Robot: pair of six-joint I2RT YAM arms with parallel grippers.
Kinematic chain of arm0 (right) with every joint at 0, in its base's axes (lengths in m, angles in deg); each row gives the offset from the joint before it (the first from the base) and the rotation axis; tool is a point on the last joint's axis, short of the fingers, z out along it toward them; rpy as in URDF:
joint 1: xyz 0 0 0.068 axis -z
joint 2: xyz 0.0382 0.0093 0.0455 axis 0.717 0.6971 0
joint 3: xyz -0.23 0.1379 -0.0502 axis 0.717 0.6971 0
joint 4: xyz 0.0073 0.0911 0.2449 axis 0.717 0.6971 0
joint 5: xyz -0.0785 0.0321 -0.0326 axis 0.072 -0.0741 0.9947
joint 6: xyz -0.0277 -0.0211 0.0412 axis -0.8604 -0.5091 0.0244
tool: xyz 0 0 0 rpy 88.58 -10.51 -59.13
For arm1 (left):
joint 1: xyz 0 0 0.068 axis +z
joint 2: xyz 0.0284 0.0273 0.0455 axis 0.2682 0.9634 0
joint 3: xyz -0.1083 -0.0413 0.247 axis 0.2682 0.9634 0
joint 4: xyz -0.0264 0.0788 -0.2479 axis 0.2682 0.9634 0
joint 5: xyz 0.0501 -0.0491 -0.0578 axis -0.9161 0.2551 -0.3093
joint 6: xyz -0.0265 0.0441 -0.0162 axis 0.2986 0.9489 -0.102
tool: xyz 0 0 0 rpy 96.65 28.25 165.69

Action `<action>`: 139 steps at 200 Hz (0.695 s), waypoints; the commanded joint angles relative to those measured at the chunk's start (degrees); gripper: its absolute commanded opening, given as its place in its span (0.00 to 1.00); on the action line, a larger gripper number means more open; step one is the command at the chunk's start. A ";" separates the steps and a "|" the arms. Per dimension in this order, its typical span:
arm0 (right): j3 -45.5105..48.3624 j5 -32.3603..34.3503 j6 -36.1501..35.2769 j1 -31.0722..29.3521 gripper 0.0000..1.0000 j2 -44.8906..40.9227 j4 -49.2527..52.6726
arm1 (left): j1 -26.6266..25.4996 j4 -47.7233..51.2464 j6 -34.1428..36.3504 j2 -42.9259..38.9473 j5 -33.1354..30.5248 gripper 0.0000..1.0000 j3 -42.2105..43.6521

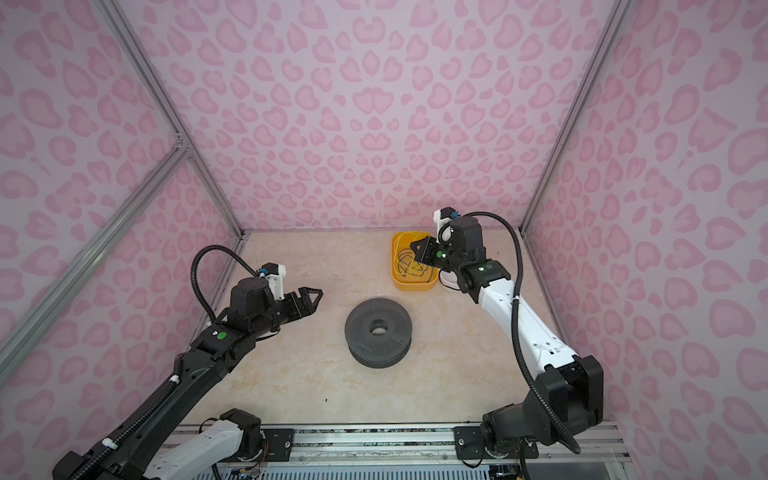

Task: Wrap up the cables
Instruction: 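Carry the yellow cable toward the left gripper above the spool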

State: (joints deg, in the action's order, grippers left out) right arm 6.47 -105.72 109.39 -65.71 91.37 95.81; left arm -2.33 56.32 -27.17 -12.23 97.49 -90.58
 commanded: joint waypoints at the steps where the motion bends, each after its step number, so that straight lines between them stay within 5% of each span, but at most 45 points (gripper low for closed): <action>1: 2.20 -2.71 -2.92 -4.48 0.00 -3.28 -1.58 | 3.60 -10.70 -5.63 2.81 16.11 0.90 0.47; 41: 4.57 -1.40 -3.11 -11.66 0.00 -6.22 -1.20 | 3.71 -17.44 -8.73 6.00 20.87 1.00 -0.28; 139: 3.14 -3.24 -2.24 -19.29 0.00 -4.97 -3.47 | 2.86 -22.86 -9.91 10.81 20.04 0.95 -1.57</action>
State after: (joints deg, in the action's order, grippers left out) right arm 9.99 -107.88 107.20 -84.24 86.01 94.30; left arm 0.38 35.34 -38.45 -2.06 118.28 -90.47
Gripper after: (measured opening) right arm 0.049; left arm 0.967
